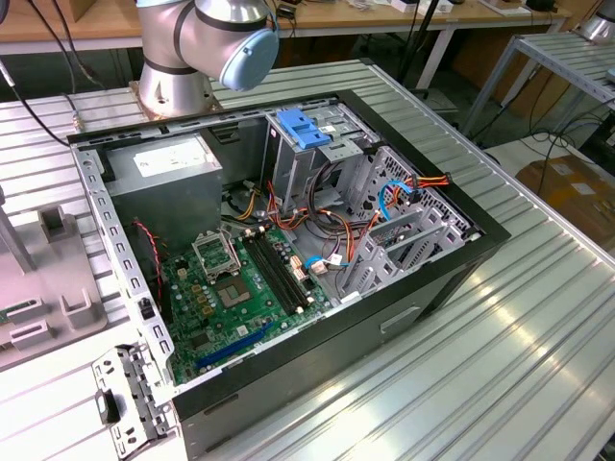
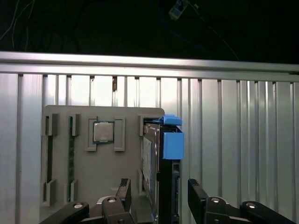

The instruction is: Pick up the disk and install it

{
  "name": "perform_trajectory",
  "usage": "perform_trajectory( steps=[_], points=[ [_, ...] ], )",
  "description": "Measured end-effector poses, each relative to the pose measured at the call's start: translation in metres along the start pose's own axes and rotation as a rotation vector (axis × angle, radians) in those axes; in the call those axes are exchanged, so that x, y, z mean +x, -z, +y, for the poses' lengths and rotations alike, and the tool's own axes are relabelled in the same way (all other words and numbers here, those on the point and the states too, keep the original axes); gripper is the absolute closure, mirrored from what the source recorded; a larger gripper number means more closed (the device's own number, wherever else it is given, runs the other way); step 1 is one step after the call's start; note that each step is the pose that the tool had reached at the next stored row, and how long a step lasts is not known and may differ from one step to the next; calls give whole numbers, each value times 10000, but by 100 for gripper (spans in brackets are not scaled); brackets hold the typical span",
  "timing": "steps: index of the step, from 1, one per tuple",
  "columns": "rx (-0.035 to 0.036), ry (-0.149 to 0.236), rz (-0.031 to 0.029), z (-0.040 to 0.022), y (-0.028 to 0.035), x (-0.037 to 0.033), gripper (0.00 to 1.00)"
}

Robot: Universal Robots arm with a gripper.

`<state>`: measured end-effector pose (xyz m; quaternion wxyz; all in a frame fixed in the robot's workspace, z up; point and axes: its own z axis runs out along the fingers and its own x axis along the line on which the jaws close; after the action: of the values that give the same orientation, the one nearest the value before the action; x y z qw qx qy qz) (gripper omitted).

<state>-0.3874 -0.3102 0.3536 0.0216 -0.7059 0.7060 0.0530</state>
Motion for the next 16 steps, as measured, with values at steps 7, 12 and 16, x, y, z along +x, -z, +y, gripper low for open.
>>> perform_trajectory(
  steps=[7, 12, 16],
  points=[
    [0, 1, -14, -1, -16, -28, 40],
    [0, 1, -23, -1, -27, -46, 40],
    [0, 1, -31, -1, -35, -61, 40]
  ],
)
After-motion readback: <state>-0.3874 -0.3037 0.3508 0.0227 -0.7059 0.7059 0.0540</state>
